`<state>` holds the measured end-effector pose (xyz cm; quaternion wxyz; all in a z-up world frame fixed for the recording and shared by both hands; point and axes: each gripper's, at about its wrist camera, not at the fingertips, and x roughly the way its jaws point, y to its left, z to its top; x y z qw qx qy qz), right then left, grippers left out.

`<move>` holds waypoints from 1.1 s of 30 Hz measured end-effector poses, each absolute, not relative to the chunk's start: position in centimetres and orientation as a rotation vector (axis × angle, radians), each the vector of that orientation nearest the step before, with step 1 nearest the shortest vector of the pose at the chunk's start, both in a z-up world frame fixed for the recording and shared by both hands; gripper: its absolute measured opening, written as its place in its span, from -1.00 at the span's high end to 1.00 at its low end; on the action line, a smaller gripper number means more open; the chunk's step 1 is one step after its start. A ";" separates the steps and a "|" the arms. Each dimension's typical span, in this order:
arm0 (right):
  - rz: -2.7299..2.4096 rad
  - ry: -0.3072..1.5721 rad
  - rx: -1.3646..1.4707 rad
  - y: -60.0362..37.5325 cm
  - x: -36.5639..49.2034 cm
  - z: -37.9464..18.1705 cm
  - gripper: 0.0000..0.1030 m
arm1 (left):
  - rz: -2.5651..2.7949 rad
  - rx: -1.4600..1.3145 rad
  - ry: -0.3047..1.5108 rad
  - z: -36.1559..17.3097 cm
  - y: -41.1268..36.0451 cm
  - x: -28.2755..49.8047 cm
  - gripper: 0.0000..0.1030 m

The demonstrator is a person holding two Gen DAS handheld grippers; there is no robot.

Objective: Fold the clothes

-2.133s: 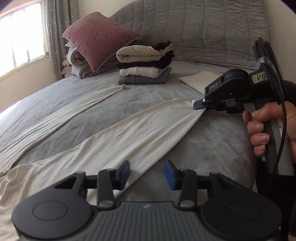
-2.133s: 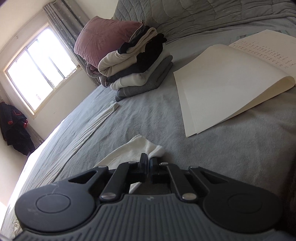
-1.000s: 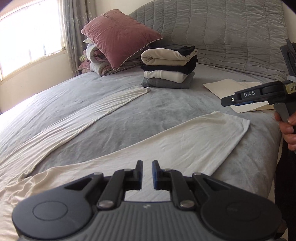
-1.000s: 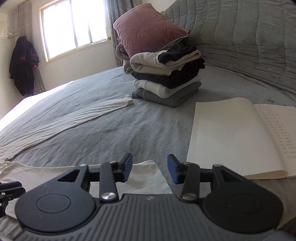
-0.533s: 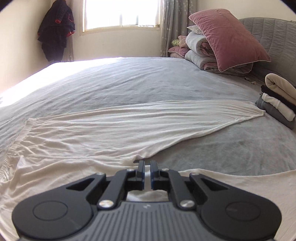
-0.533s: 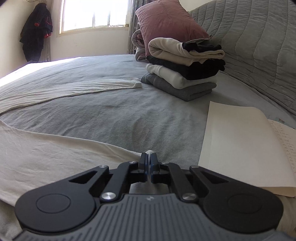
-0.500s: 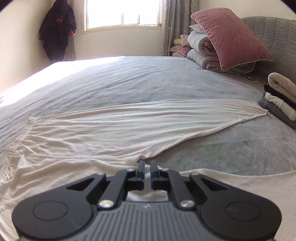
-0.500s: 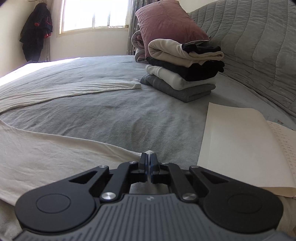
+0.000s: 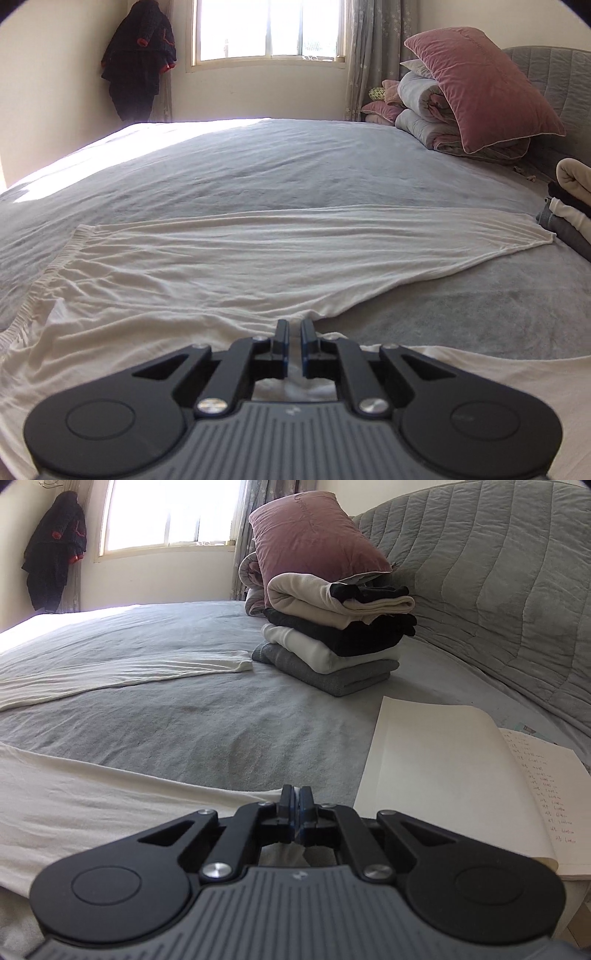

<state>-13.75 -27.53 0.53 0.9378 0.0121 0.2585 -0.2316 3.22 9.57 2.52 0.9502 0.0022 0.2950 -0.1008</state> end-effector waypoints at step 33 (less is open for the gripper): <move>0.264 0.515 -0.198 -6.7 -13.4 0.6 0.12 | 0.293 -0.253 0.724 3.1 26.0 -2.3 0.35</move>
